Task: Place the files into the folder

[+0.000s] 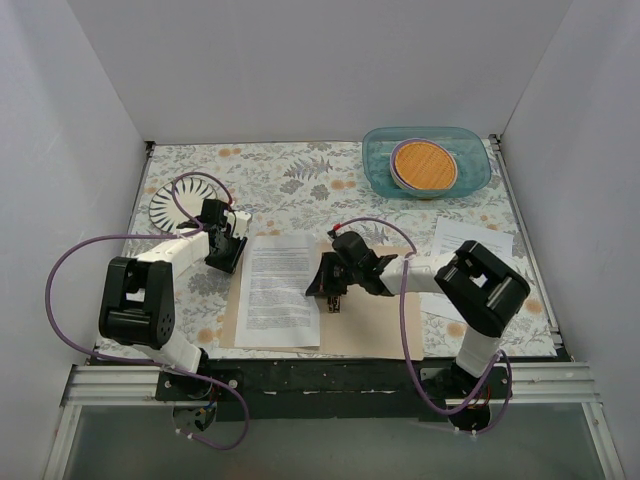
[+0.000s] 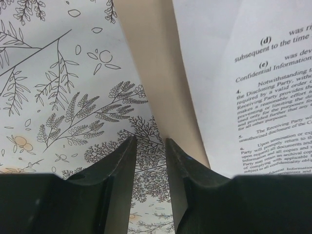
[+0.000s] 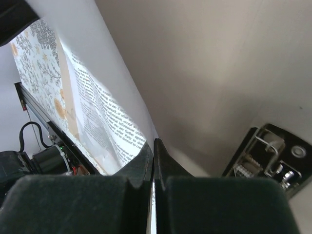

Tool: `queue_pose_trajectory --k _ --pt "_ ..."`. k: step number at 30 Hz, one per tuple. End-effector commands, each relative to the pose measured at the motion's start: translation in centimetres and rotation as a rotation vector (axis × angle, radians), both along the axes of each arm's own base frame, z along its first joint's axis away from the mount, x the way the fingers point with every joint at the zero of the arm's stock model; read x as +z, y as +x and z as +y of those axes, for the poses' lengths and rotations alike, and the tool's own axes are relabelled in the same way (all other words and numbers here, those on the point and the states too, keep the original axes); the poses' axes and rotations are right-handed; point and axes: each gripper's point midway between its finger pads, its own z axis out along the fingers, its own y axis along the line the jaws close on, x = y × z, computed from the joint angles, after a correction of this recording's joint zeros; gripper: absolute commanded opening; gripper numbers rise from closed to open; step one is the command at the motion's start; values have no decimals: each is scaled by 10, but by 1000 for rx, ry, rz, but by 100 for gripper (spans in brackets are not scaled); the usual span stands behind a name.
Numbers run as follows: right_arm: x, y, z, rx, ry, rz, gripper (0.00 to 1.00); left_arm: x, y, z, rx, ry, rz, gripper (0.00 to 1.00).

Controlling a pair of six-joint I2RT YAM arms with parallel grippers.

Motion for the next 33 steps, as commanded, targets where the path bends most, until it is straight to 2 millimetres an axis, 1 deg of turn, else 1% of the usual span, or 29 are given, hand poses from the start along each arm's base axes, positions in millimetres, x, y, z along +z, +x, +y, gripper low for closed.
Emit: queue_pose_trajectory --k 1,5,7,9,10,14,17,23,25,28,33 --pt "5 3 20 6 34 24 1 -10 -28 -2 -1 -18 93 30" --pt "6 6 25 4 37 35 1 -9 -29 -3 0 -24 93 30" --pt "9 8 26 16 23 14 1 -10 -30 -3 -1 -22 94 30" --pt "7 9 20 6 -12 7 1 -11 -31 -2 0 -19 98 30" --pt "11 11 18 13 -19 -21 1 -12 -32 -2 -2 -19 101 29" --pt "14 24 4 -15 -64 -67 1 -12 -33 -3 -3 -21 105 29" --pt "13 31 -3 -31 -75 -77 1 -11 -32 -3 1 -24 103 29" --pt "6 39 -9 -47 -88 -76 1 -12 -34 -3 1 -24 107 29" --pt "2 39 -8 -41 -85 -63 1 -13 -35 -3 1 -24 112 29" --pt "3 41 -4 -28 -72 -63 1 -13 -36 -3 2 -25 114 29" --pt "11 38 7 33 -40 -98 1 -15 -36 -3 1 -22 119 29"
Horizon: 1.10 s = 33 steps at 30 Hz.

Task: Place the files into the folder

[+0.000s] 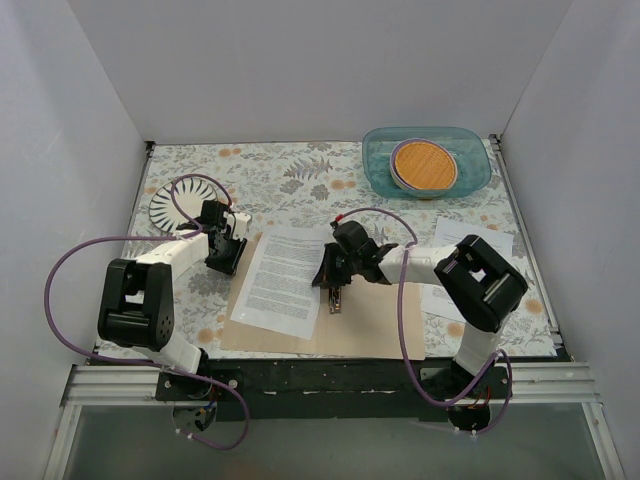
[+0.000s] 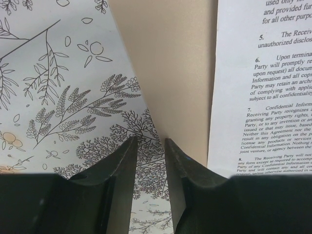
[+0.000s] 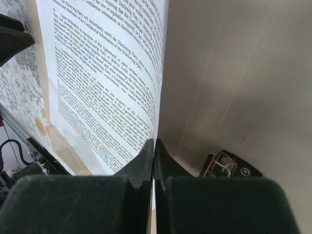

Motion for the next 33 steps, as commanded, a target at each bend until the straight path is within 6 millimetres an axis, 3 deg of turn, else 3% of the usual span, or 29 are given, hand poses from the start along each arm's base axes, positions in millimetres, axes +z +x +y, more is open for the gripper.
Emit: queue_pose_trajectory --k 1,16,21,33 --pt "17 5 20 79 50 -65 1 -14 -29 0 -8 -3 103 29" --pt "13 -20 21 242 49 -88 1 -16 -28 -1 -6 -3 106 28" --pt "7 -25 9 276 15 -98 1 -17 -28 -1 0 -4 113 28" --pt "19 -15 -15 271 22 -147 1 -18 -23 -3 3 -5 116 27"
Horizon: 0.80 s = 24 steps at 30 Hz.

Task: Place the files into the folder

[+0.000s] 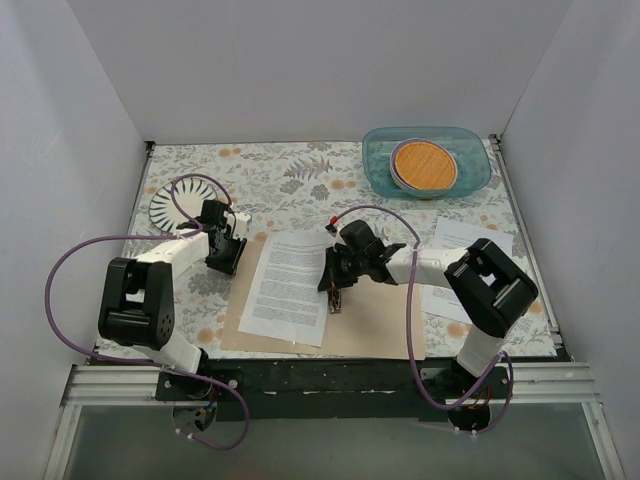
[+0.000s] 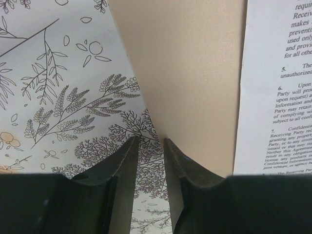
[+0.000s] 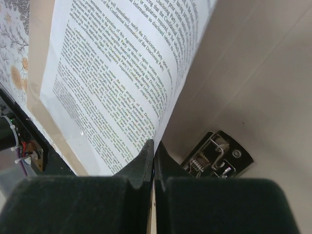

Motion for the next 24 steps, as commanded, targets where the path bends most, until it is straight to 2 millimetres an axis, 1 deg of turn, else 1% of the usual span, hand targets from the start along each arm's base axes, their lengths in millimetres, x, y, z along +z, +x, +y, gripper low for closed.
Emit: queue_pose_trajectory --k 1,2,4,5,9,13,18,20,24 --pt "15 0 -2 29 44 -30 1 -17 -24 -3 -7 -1 108 27" --pt "18 2 2 34 63 -36 1 -17 -24 -4 -8 -2 110 27" --pt "16 2 7 44 74 -22 1 -17 -24 -5 -8 -3 112 27" --pt "22 5 12 51 92 -35 1 -17 -24 -5 -9 -1 112 27" --pt "26 2 26 140 138 -46 1 -17 -24 -5 -9 -3 111 27" --pt "30 2 37 217 164 -64 1 -17 -24 -6 -10 -5 111 27" --pt "21 7 34 256 109 -97 1 -17 -23 -6 -12 -3 109 27" --pt "16 6 30 253 89 -89 1 -18 -25 -6 -12 -2 115 26" --pt "13 1 28 243 103 -81 1 -19 -25 -6 -9 -6 117 25"
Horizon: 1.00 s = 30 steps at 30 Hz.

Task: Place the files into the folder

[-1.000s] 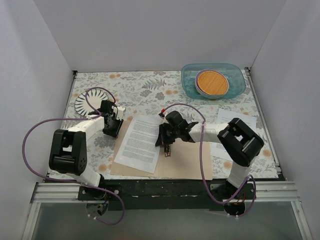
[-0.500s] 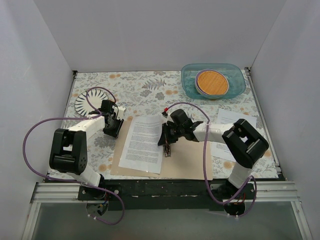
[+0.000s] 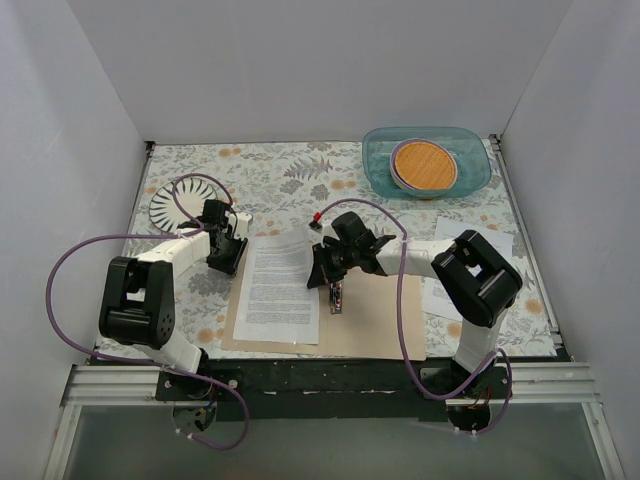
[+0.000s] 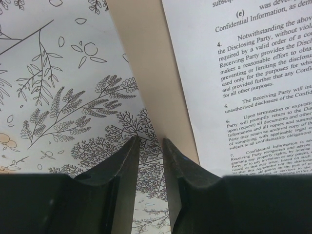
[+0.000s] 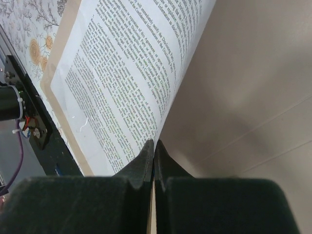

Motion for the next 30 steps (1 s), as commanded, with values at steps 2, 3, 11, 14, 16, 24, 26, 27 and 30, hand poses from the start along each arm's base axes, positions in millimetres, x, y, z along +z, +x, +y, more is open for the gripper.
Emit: queue_pose_trajectory --k 2,3,11,14,16,24,26,27,30 --pt "2 -5 4 26 29 -9 1 -19 -25 -3 -7 -2 111 25" --pt "2 -7 5 29 34 -4 1 -19 -25 -3 -8 -3 110 25" --pt "2 -21 24 53 52 6 1 -19 -24 -3 -12 0 112 25" --pt "2 -24 27 58 58 10 1 -19 -25 -4 -14 -1 114 25" --pt "1 -24 28 58 60 14 1 -19 -25 -3 -15 1 114 25" --pt "-3 -26 29 46 50 17 1 -20 -26 -4 -11 -4 119 24" --pt "-5 -24 26 27 36 13 1 -20 -27 -4 -11 -6 121 24" --pt "-4 -23 25 15 34 15 1 -20 -27 -4 -12 -4 122 24" --pt "-6 -23 25 -33 43 48 1 -20 -26 -4 -13 -2 119 24"
